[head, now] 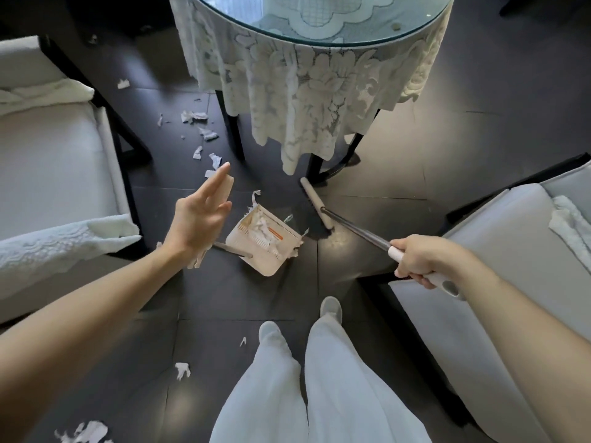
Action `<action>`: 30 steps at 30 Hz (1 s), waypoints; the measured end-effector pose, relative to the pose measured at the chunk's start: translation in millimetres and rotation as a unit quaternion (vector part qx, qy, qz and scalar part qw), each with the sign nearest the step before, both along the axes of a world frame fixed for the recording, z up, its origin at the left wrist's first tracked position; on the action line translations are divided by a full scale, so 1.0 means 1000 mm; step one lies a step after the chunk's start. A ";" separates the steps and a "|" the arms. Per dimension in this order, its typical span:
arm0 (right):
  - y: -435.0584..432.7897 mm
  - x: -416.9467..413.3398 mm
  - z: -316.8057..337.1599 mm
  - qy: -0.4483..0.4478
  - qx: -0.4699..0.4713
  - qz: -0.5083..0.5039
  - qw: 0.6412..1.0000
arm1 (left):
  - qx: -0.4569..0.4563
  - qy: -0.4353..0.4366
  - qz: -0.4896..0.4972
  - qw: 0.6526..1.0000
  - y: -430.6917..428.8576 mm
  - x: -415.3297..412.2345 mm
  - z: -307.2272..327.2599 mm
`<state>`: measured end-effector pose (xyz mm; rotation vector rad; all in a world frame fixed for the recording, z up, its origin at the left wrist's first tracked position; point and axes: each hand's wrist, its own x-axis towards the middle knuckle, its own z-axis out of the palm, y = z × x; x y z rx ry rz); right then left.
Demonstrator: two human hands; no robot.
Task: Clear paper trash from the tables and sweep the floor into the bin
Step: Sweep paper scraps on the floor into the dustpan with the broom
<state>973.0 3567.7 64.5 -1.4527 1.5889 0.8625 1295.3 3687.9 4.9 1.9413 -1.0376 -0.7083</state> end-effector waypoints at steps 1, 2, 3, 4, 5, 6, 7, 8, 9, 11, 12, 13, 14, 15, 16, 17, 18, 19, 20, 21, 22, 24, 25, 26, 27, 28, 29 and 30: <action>0.002 0.007 0.000 0.020 -0.005 0.059 0.998 | -0.001 -0.005 0.008 1.000 0.008 0.000 0.001; 0.005 0.015 -0.002 0.039 -0.008 0.108 0.993 | 0.000 -0.009 0.013 1.000 0.018 0.001 0.003; 0.008 0.023 -0.005 0.055 -0.006 0.152 0.987 | 0.003 -0.013 0.016 1.000 0.028 0.003 0.005; 0.012 0.032 -0.008 0.065 -0.001 0.182 0.981 | 0.005 -0.015 0.017 1.000 0.038 0.006 0.007; 0.017 0.040 -0.012 0.068 0.009 0.204 0.977 | 0.005 -0.014 0.019 1.000 0.049 0.008 0.009; 0.022 0.048 -0.016 0.064 0.019 0.216 0.974 | 0.005 -0.013 0.023 1.000 0.059 0.010 0.011; 0.028 0.053 -0.020 0.056 0.027 0.220 0.974 | 0.002 -0.012 0.029 1.000 0.069 0.012 0.014; 0.032 0.057 -0.023 0.045 0.032 0.217 0.975 | -0.001 -0.007 0.037 0.999 0.078 0.012 0.016; 0.036 0.059 -0.026 0.031 0.033 0.210 0.977 | -0.007 0.003 0.048 0.999 0.085 0.010 0.017; 0.038 0.061 -0.029 0.004 0.029 0.179 0.983 | -0.015 0.021 0.076 0.997 0.098 0.006 0.018; 0.037 0.062 -0.028 0.001 0.024 0.167 0.986 | -0.013 0.032 0.088 0.996 0.103 0.003 0.018; 0.034 0.064 -0.026 0.005 0.017 0.168 0.986 | -0.012 0.049 0.097 0.994 0.108 0.000 0.017; 0.030 0.066 -0.024 0.011 0.010 0.179 0.984 | -0.010 0.072 0.103 0.992 0.112 -0.002 0.015; 0.025 0.068 -0.021 0.013 0.003 0.198 0.980 | -0.008 0.092 0.108 0.990 0.116 -0.006 0.013; 0.020 0.072 -0.018 0.014 -0.005 0.213 0.977 | -0.007 0.102 0.115 0.988 0.120 -0.010 0.012; 0.013 0.076 -0.014 0.015 -0.011 0.230 0.973 | -0.004 0.103 0.124 0.987 0.123 -0.014 0.012; 0.006 0.080 -0.011 0.019 -0.017 0.254 0.967 | 0.000 0.102 0.135 0.985 0.125 -0.018 0.011; -0.002 0.084 -0.008 0.025 -0.025 0.283 0.959 | 0.002 0.103 0.149 0.983 0.126 -0.022 0.010; -0.012 0.089 -0.006 0.029 -0.035 0.309 0.950 | 0.003 0.106 0.164 0.981 0.128 -0.026 0.010; -0.021 0.095 -0.005 0.032 -0.045 0.336 0.940 | 0.003 0.110 0.180 0.977 0.128 -0.031 0.011; -0.031 0.101 -0.006 0.035 -0.057 0.367 0.928 | 0.002 0.114 0.198 0.974 0.128 -0.036 0.012; -0.050 0.113 -0.011 0.042 -0.080 0.436 0.895 | -0.009 0.128 0.231 0.964 0.128 -0.047 0.017; -0.059 0.118 -0.016 0.042 -0.091 0.469 0.878 | -0.013 0.137 0.250 0.959 0.129 -0.053 0.020; -0.068 0.121 -0.023 0.041 -0.102 0.495 0.862 | -0.015 0.142 0.270 0.952 0.129 -0.059 0.023; -0.077 0.124 -0.032 0.038 -0.112 0.511 0.851 | -0.020 0.141 0.292 0.946 0.129 -0.065 0.026; -0.086 0.127 -0.043 0.032 -0.117 0.524 0.843 | -0.025 0.136 0.312 0.940 0.129 -0.072 0.028; -0.091 0.129 -0.051 0.028 -0.115 0.533 0.838 | -0.027 0.126 0.330 0.935 0.128 -0.078 0.030; -0.095 0.130 -0.059 0.027 -0.108 0.546 0.830 | -0.029 0.115 0.346 0.931 0.127 -0.085 0.031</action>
